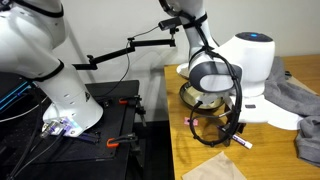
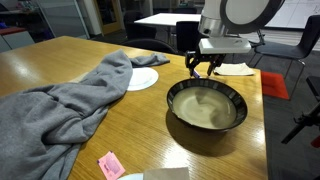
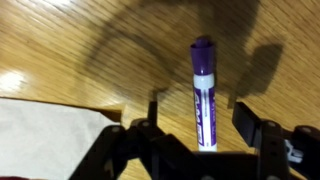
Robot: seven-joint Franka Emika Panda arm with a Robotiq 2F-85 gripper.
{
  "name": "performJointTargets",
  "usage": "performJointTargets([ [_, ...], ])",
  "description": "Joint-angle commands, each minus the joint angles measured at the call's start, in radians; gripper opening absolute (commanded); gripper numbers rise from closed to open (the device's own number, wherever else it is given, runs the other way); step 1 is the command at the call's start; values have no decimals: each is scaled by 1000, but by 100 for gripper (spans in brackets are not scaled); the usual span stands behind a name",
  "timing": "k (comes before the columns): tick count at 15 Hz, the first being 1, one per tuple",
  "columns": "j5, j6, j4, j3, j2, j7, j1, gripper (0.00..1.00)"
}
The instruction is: Put the marker in the bowl
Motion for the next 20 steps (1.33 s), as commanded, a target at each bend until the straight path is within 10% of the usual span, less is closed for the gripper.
performJointTargets([
  [1, 39, -27, 31, -10, 21, -46, 11, 45],
  [8, 38, -38, 14, -21, -4, -60, 19, 0],
  [20, -259, -5, -309, -205, -465, 16, 271, 5],
])
